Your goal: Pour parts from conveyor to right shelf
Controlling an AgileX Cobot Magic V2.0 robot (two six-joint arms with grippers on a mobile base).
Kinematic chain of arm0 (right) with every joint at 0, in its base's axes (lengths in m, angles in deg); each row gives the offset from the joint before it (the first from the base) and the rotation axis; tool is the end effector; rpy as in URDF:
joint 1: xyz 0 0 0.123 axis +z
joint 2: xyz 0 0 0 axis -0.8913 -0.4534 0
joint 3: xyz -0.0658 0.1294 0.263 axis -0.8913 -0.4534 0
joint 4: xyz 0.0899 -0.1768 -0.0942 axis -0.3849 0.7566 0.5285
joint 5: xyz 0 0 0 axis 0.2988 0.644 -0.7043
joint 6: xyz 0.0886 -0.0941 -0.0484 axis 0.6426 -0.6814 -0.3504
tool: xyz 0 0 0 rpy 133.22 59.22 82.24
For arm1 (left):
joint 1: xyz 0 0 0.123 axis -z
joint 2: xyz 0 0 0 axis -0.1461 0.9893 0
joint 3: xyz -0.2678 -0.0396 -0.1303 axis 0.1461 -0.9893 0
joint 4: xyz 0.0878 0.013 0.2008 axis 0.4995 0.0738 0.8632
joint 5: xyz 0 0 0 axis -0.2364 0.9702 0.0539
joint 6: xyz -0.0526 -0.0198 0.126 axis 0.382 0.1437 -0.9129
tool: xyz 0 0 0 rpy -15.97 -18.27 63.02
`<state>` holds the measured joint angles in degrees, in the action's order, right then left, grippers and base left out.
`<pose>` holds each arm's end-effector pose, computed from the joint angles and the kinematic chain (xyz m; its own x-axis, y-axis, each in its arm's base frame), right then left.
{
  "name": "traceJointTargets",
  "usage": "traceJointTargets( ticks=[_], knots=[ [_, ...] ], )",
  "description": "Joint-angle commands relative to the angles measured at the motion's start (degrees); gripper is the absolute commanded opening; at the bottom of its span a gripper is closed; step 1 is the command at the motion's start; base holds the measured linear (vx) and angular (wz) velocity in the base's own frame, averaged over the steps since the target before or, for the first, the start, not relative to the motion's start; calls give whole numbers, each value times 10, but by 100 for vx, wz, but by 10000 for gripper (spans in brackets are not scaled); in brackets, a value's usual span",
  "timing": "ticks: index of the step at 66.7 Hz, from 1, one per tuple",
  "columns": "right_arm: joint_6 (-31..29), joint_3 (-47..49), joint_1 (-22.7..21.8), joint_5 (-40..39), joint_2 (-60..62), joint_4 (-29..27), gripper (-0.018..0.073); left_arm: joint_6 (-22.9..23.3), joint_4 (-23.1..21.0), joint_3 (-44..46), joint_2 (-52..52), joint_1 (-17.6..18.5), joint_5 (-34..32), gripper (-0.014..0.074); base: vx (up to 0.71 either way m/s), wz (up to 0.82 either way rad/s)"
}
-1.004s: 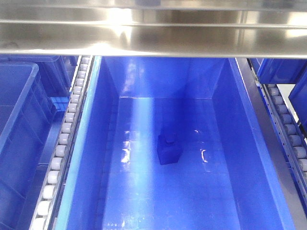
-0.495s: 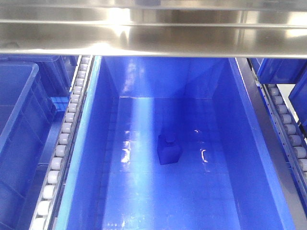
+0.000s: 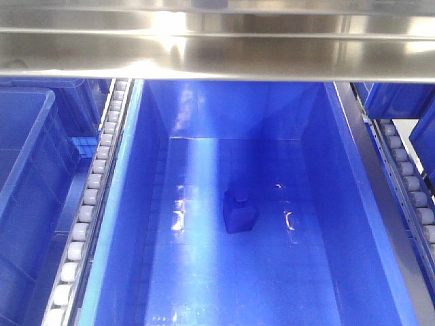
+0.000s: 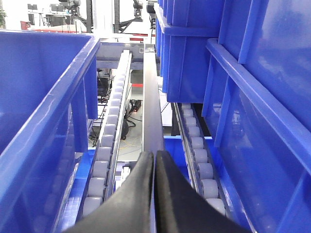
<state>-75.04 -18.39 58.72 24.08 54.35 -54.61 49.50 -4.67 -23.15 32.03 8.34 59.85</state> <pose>0.0553 -0.0046 0.1949 -0.0316 -0.0721 -0.9969 0.0756 0.9944 -0.0743 0.0548 0.0004 0.1947 -0.0221 -0.0115 -0.9997 -0.0038 0.9999 -0.0114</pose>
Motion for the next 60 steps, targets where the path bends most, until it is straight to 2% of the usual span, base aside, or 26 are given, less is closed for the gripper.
traceJointTargets(
  ticks=[1,9,24,60],
  knots=[
    [-2,-5,12,-46,7,9,-9,4,-4,14,-3,2,-45,-6,0,0],
    [-7,-5,43,-46,7,17,-9,4,-4,14,-3,2,-45,-6,0,0],
    [-2,-5,24,-48,7,17,-9,4,-4,14,-3,2,-45,-6,0,0],
    [-2,-5,24,-46,7,17,-9,4,-4,14,-3,2,-45,-6,0,0]
  ],
)
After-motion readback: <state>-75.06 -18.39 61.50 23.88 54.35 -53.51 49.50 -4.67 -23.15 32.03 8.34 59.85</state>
